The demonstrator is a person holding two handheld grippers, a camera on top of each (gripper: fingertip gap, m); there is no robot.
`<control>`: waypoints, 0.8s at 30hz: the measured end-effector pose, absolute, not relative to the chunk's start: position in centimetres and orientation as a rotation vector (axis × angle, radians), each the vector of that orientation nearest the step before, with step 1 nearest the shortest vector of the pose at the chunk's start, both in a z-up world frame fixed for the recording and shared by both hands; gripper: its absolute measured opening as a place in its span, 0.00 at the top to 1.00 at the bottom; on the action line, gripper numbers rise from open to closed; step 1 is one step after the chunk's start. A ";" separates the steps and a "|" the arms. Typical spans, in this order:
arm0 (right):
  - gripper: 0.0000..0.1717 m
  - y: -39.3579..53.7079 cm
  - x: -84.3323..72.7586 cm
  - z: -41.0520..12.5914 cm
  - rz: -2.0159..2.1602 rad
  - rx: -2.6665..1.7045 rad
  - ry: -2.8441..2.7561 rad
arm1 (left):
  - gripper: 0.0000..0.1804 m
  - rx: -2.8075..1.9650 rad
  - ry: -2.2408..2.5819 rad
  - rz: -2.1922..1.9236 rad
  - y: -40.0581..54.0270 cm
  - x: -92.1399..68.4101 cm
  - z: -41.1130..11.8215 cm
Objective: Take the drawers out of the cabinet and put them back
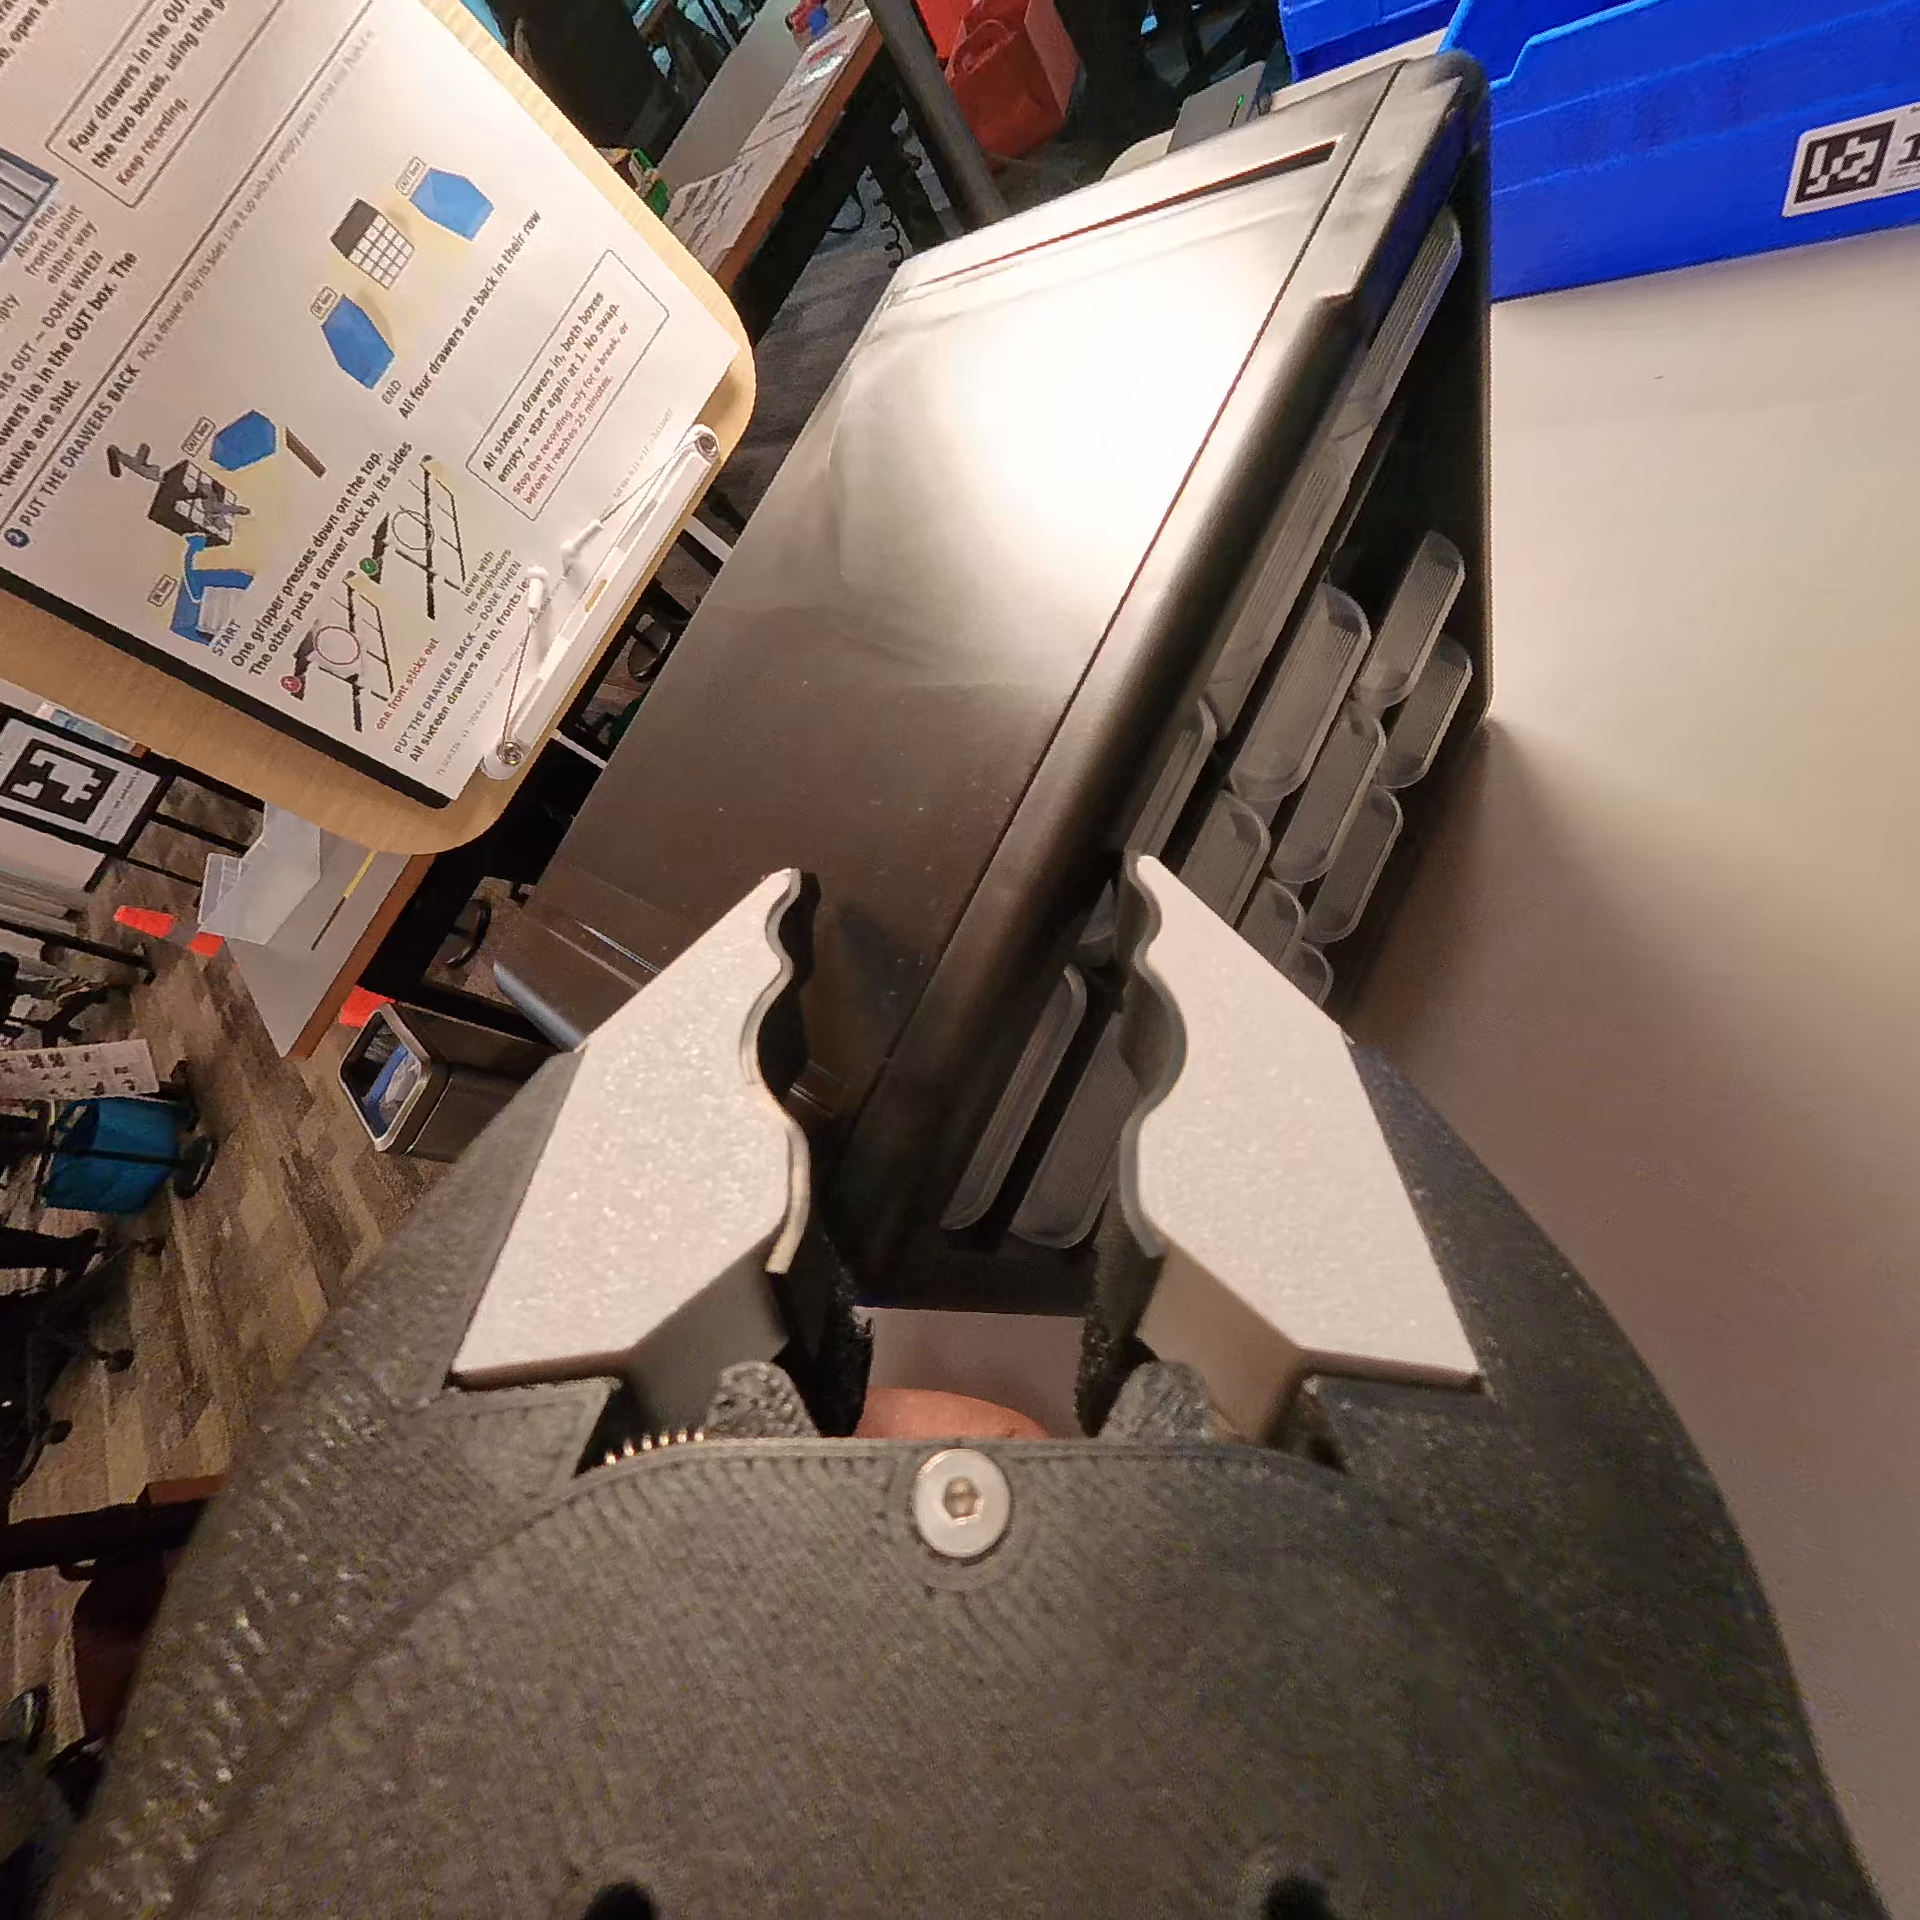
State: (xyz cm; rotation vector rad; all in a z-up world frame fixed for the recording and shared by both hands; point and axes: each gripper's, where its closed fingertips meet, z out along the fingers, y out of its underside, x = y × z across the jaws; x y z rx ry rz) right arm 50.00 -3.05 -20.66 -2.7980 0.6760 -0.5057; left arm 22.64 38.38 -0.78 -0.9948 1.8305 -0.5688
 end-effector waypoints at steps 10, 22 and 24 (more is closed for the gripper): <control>0.81 -0.9 56.0 -20.1 -0.750 -2.756 0.701 | 0.68 -0.994 1.832 -0.576 38.4 22.7 -0.8; 0.82 4.5 45.3 -7.2 -0.512 -2.049 0.684 | 0.66 -1.002 1.837 -0.584 38.4 22.7 -0.8; 0.82 8.3 40.6 -6.3 -0.320 -1.933 0.598 | 0.66 -1.006 1.836 -0.586 38.4 22.7 -0.8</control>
